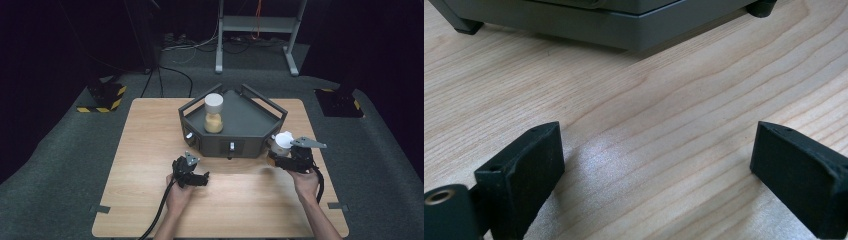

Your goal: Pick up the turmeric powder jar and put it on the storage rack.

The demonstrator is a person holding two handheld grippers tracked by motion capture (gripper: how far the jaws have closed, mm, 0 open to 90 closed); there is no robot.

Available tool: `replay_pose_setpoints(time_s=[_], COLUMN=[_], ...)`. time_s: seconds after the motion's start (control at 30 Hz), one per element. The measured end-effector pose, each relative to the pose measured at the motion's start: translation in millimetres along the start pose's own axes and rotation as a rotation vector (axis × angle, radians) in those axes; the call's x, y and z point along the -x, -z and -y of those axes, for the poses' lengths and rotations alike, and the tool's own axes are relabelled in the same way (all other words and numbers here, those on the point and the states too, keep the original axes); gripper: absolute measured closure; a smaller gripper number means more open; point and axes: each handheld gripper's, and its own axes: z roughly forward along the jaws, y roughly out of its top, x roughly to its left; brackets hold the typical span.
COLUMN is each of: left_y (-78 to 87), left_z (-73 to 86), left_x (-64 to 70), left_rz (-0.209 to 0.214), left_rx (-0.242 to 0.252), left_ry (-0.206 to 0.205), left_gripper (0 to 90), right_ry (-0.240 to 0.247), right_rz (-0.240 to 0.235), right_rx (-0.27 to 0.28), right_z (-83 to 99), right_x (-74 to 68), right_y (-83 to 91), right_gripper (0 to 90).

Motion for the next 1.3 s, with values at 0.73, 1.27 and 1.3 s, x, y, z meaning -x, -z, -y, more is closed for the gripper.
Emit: replay_pose_setpoints(time_s=[0.73, 1.27, 1.3], left_y=[0.0, 0.0, 0.0], left_z=[-0.1, -0.1, -0.1], left_x=[-0.1, -0.1, -0.1], left_rz=[0.0, 0.0, 0.0], left_rx=[-0.001, 0.0, 0.0], left_ry=[-0.002, -0.001, -0.001], left_gripper=[7.0, 7.0, 7.0], right_ry=[0.023, 0.032, 0.033], right_rz=[-0.064, -0.092, -0.093], right_rx=[0.033, 0.043, 0.046], right_z=[-37.0, -62.8, -64.5], right_x=[5.7, 7.9, 7.7], right_y=[17.7, 22.5, 23.0], right_gripper=[30.6, 30.6, 30.6])
